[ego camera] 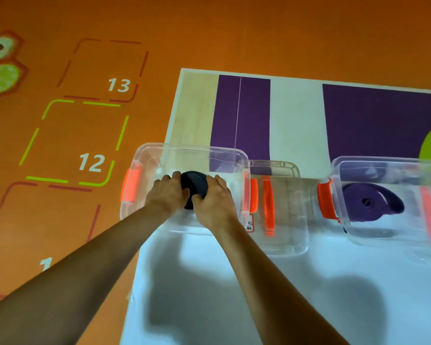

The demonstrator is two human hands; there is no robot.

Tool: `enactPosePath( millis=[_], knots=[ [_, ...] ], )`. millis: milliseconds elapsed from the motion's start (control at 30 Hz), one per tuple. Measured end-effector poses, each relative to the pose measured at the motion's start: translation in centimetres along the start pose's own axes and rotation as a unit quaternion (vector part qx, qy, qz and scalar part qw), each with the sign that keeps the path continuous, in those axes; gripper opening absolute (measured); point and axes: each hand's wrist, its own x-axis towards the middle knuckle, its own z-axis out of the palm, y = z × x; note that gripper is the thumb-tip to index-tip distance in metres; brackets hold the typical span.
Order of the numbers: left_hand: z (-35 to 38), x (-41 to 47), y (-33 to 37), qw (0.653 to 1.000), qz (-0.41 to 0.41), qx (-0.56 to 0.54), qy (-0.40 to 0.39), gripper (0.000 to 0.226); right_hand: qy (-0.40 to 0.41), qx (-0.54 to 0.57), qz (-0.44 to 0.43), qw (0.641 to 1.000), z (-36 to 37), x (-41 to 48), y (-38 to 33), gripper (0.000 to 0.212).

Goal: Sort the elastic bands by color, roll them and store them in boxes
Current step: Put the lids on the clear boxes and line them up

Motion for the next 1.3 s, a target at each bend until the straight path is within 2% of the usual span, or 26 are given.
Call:
enactPosePath(
  millis=[100, 200, 267, 333, 400, 467, 533, 600, 667, 800, 967, 1133, 1200, 1300],
  knots=[
    [0.5, -2.3, -0.4, 0.996, 0.069, -0.004, 0.052, 0.043, 0.129, 0.057, -0.115, 0.983, -1.4, -2.7, 0.1, 0.039],
    [1.5, -6.1, 0.0, 0.968, 0.186, -0.053, 0.163, 0.029, 0.277, 0.079, -0.205, 0.935, -3.0, -5.3, 1.5, 0.024],
    [2.0, -9.1, 0.7, 0.95, 0.222, -0.043, 0.217, 0.032, 0.347, 0.075, -0.197, 0.914, -3.7, -6.7, 3.3, 0.017],
    [3.1, -11.5, 0.9, 0.94, 0.239, -0.013, 0.244, 0.035, 0.37, 0.078, -0.141, 0.915, -4.0, -7.9, 6.1, 0.017],
    [4.1, -13.2, 0.8, 0.937, 0.24, 0.013, 0.253, 0.039, 0.308, 0.029, -0.039, 0.95, -3.5, -8.9, 9.3, 0.022],
    [5.1, -14.2, 0.4, 0.94, 0.24, 0.038, 0.241, 0.046, 0.164, -0.095, 0.049, 0.981, -2.4, -9.8, 12.2, 0.043],
    [5.7, -14.6, 0.0, 0.945, 0.238, 0.075, 0.209, 0.055, 0.054, -0.181, 0.076, 0.979, -1.3, -10.6, 14.6, 0.064],
    [5.9, -15.0, -0.4, 0.949, 0.231, 0.105, 0.187, 0.061, 0.015, -0.218, 0.079, 0.973, -0.2, -11.5, 16.2, 0.073],
    [5.8, -15.7, -0.7, 0.953, 0.223, 0.104, 0.175, 0.064, 0.03, -0.245, 0.07, 0.967, 0.9, -12.7, 17.1, 0.073],
    [6.7, -17.2, -1.4, 0.947, 0.247, 0.099, 0.179, 0.061, 0.121, -0.291, 0.023, 0.949, 2.9, -16.3, 19.2, 0.061],
    [8.8, -19.2, -2.3, 0.943, 0.268, 0.1, 0.168, 0.059, 0.108, -0.266, 0.008, 0.958, 5.6, -20.2, 19.6, 0.053],
    [12.6, -21.6, -2.7, 0.941, 0.302, 0.139, 0.068, 0.064, 0.087, -0.195, -0.042, 0.976, 8.8, -22.7, 18.0, 0.037],
    [14.8, -21.9, -3.2, 0.94, 0.303, 0.154, 0.019, 0.061, 0.115, -0.176, -0.054, 0.976, 9.2, -23.3, 17.8, 0.033],
    [17.5, -22.1, -4.1, 0.946, 0.282, 0.157, -0.027, 0.06, 0.182, -0.164, -0.017, 0.969, 7.1, -22.6, 18.1, 0.036]
  ],
)
